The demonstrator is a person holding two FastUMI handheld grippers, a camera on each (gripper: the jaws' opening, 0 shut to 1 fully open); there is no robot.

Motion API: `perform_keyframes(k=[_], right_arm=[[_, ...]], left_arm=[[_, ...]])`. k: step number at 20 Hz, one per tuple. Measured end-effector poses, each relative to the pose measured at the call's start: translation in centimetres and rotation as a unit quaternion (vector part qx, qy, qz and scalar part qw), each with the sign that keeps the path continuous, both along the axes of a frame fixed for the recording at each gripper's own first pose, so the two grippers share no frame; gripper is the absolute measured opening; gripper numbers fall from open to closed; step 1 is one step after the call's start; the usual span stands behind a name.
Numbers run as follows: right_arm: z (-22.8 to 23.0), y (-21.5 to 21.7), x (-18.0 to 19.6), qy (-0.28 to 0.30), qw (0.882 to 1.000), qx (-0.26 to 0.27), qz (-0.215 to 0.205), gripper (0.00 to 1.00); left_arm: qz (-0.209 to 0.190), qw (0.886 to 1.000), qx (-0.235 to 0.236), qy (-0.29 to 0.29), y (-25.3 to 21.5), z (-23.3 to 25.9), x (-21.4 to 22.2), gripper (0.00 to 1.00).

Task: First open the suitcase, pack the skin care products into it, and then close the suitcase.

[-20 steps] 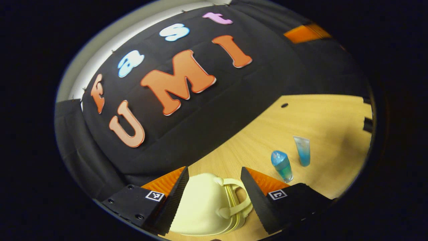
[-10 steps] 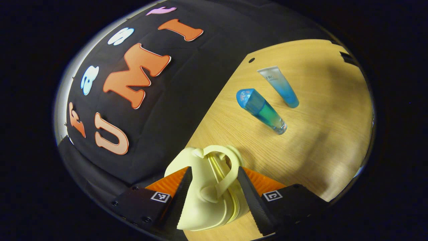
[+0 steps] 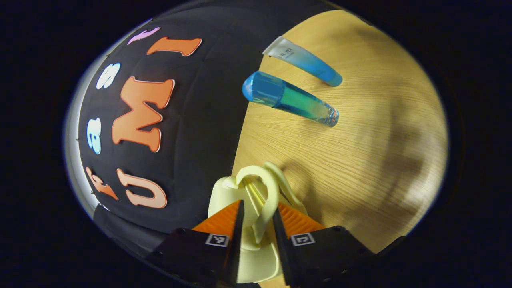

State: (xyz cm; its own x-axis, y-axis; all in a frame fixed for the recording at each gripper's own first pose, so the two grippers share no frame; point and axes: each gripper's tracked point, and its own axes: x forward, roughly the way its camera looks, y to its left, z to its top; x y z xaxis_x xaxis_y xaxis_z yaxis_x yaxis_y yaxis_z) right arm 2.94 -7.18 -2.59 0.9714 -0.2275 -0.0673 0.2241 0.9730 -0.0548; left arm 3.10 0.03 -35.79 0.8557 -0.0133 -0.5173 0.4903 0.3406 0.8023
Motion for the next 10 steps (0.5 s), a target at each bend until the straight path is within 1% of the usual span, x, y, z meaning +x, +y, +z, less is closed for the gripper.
perform_keyframes(k=[1, 2, 3, 4, 6, 8, 10], right_arm=[[0.0, -0.1, 0.0, 0.0, 1.0, 0.0, -0.002, 0.95], [0.0, -0.2, 0.0, 0.0, 1.0, 0.0, -0.003, 0.95], [0.1, -0.2, 0.0, 0.0, 1.0, -0.001, -0.004, 0.95], [0.0, -0.1, 0.1, 0.0, 1.0, -0.002, -0.005, 0.95], [-0.2, 0.2, 0.3, 0.004, 1.0, -0.003, -0.005, 0.95], [-0.2, 1.0, 0.7, 0.006, 1.0, -0.003, -0.002, 0.95], [-0.3, 2.1, 1.1, 0.008, 1.0, -0.004, 0.005, 0.95]], left_arm=[[-0.001, 1.0, -0.004, 0.001, -0.1, 0.2, -0.5, 0.33], [0.003, 1.0, -0.012, -0.005, -0.1, -0.3, 0.8, 0.17], [0.007, 0.999, -0.037, -0.001, 0.4, 1.2, -0.3, 0.08], [0.021, 0.997, -0.068, 0.006, 0.8, 1.7, 0.3, 0.08], [0.05, 0.989, -0.139, 0.004, 1.6, 3.5, 0.7, 0.08], [0.073, 0.98, -0.187, -0.014, 2.8, 6.4, 1.4, 0.08], [0.095, 0.968, -0.234, -0.013, 4.3, 8.2, 1.5, 0.08]])
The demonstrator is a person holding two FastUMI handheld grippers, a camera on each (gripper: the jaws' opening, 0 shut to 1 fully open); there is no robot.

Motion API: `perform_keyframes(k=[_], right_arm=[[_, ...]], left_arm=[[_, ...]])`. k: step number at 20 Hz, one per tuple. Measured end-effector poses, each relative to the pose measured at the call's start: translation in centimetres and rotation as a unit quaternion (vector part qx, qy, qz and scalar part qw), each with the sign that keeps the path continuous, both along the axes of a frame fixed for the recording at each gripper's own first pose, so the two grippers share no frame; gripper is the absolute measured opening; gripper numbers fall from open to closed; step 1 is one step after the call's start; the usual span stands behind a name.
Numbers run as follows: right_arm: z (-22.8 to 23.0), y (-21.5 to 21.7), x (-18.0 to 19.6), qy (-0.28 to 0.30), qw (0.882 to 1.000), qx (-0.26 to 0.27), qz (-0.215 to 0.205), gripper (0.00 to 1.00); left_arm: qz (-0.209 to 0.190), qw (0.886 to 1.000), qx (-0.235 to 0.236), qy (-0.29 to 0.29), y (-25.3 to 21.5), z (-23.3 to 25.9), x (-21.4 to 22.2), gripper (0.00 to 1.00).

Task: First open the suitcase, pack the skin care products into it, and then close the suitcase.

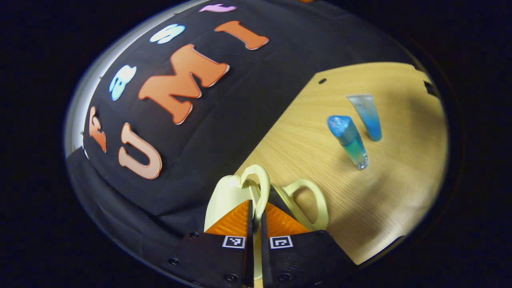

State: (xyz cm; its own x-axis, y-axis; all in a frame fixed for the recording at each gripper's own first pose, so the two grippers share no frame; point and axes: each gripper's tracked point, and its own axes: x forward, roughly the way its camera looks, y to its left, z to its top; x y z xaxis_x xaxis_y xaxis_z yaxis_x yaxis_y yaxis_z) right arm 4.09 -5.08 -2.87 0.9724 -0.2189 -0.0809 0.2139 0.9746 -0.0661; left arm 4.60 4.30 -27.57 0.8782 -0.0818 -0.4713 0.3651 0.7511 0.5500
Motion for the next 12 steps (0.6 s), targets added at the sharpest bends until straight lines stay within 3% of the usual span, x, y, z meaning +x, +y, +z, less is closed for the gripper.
perform_keyframes(k=[4, 8, 12], right_arm=[[0.7, 2.8, 1.0, -0.004, 1.0, -0.016, 0.017, 0.95], [1.2, 6.0, 2.1, -0.009, 0.999, -0.022, 0.032, 0.95], [1.6, 9.2, 3.1, -0.008, 0.999, -0.021, 0.042, 0.95]], left_arm=[[0.047, 0.997, -0.06, -0.033, 4.1, 4.5, 1.5, 0.07], [0.105, 0.986, -0.114, -0.057, 11.5, 7.8, 3.1, 0.07], [0.152, 0.979, -0.111, -0.08, 19.6, 9.5, 4.5, 0.08]])
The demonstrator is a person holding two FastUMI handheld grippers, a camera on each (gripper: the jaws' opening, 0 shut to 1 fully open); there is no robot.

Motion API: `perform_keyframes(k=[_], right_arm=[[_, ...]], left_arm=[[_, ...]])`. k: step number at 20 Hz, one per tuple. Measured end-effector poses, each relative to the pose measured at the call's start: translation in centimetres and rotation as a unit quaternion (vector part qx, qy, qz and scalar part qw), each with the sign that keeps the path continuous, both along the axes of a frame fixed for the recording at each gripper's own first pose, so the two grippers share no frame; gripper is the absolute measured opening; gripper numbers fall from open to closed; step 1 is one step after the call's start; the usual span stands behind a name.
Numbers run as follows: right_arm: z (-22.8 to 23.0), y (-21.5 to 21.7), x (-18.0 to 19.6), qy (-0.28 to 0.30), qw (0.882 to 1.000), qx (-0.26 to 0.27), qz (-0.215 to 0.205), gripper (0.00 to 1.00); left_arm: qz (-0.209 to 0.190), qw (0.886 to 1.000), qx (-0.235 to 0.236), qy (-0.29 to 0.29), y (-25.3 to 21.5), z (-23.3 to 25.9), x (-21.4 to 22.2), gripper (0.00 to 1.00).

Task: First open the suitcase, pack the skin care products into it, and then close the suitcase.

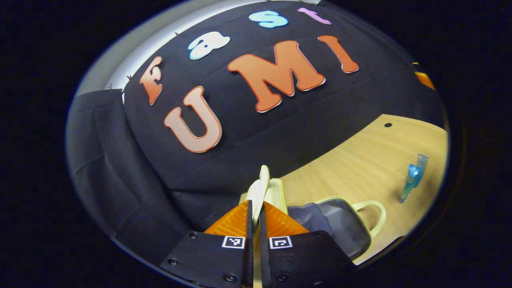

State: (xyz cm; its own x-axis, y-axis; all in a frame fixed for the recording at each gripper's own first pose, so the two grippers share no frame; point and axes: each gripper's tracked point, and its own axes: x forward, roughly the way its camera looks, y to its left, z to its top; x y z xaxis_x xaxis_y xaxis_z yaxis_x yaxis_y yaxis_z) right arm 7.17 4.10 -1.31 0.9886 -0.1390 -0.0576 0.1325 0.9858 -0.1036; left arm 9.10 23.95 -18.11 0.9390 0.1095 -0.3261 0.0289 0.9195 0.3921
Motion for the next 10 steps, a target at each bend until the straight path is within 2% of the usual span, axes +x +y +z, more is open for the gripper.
perform_keyframes(k=[4, 7, 10], right_arm=[[0.6, 2.6, 0.2, -0.002, 1.0, -0.008, 0.006, 0.95], [0.2, 4.0, 0.1, 0.008, 1.0, -0.006, 0.009, 0.95], [-0.2, 4.8, 0.0, 0.02, 1.0, -0.005, 0.011, 0.95]], left_arm=[[0.035, 0.999, -0.009, 0.001, 7.8, -0.6, 0.9, 0.08], [0.075, 0.997, -0.012, 0.011, 12.9, -2.6, 0.9, 0.08], [0.107, 0.993, -0.039, 0.022, 17.8, -5.1, 0.8, 0.08]])
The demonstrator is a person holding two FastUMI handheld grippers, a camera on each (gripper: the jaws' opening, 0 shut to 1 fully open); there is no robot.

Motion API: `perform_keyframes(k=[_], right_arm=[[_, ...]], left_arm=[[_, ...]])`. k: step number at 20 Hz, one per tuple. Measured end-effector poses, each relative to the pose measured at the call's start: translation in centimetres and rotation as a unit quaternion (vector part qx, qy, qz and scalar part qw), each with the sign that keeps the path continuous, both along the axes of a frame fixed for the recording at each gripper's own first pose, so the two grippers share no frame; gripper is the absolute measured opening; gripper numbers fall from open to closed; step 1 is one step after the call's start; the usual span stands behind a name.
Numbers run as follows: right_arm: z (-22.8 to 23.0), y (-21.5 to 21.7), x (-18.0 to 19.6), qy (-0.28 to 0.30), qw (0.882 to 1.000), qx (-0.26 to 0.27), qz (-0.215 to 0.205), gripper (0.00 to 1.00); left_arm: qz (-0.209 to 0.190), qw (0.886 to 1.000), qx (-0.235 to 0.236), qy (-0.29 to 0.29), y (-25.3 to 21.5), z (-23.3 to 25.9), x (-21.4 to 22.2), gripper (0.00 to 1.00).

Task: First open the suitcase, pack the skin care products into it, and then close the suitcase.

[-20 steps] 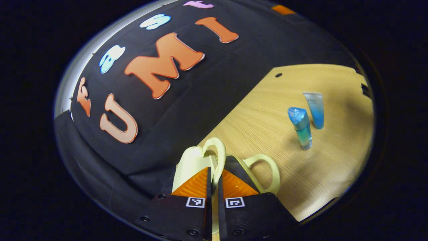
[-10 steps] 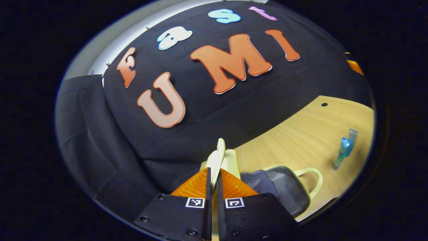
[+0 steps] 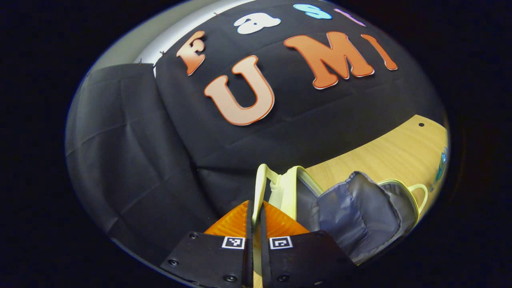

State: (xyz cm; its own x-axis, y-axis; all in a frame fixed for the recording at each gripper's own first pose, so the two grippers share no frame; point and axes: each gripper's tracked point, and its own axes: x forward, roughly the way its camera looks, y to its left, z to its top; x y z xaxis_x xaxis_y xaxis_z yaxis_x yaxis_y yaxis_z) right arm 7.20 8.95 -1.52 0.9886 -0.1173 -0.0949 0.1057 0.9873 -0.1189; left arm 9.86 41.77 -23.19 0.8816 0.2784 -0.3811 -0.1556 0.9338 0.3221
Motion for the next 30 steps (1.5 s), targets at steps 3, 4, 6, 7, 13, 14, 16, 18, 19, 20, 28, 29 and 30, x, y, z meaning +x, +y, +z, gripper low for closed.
perform_keyframes(k=[3, 4, 6, 7, 13, 14, 16, 18, 19, 20, 28, 29, 30], right_arm=[[-0.2, 0.8, 0.1, 0.011, 1.0, -0.013, 0.005, 0.95], [-0.3, 1.0, 0.1, 0.015, 1.0, -0.016, 0.007, 0.95], [-0.2, 1.2, 0.1, 0.017, 1.0, -0.02, 0.007, 0.95], [-0.2, 1.5, 0.1, 0.017, 1.0, -0.02, 0.008, 0.95], [-0.8, 1.7, 0.1, 0.033, 0.999, -0.02, 0.004, 0.95], [-0.9, 1.7, 0.0, 0.035, 0.999, -0.02, 0.001, 0.95], [-1.3, 1.5, -0.2, 0.043, 0.999, -0.019, -0.005, 0.95], [-1.8, 1.3, -0.5, 0.05, 0.998, -0.021, -0.009, 0.95], [-1.9, 1.3, -0.6, 0.053, 0.998, -0.021, -0.011, 0.95], [-2.1, 1.3, -0.7, 0.056, 0.998, -0.019, -0.011, 0.95], [-3.4, 0.7, -0.7, 0.063, 0.998, 0.005, -0.007, 0.95], [-3.7, 0.6, -0.7, 0.064, 0.998, 0.007, -0.003, 0.95], [-4.1, 0.5, -0.7, 0.065, 0.998, 0.008, 0.001, 0.95]], left_arm=[[0.029, 0.999, 0.003, 0.026, 3.6, -2.8, -0.4, 0.08], [0.035, 0.999, 0.009, 0.037, 4.8, -3.9, -0.6, 0.08], [0.044, 0.997, 0.014, 0.058, 6.7, -6.4, -0.7, 0.08], [0.048, 0.996, 0.013, 0.067, 7.6, -7.6, -0.7, 0.08], [0.067, 0.987, -0.027, 0.145, 10.6, -16.8, 0.2, 0.08], [0.07, 0.984, -0.043, 0.157, 11.0, -18.2, 0.2, 0.08], [0.086, 0.98, -0.049, 0.173, 12.1, -20.6, 0.1, 0.08], [0.08, 0.979, -0.028, 0.185, 12.0, -21.9, 0.2, 0.22], [0.079, 0.979, -0.024, 0.188, 11.8, -22.0, 0.0, 0.18], [0.078, 0.979, -0.028, 0.186, 11.3, -21.4, -0.2, 0.18], [0.012, 0.995, -0.076, 0.061, 2.9, -9.3, 2.6, 0.72], [0.01, 0.995, -0.089, 0.046, 1.9, -7.5, 2.8, 0.8], [0.007, 0.994, -0.102, 0.03, 0.7, -5.4, 3.2, 0.87]])
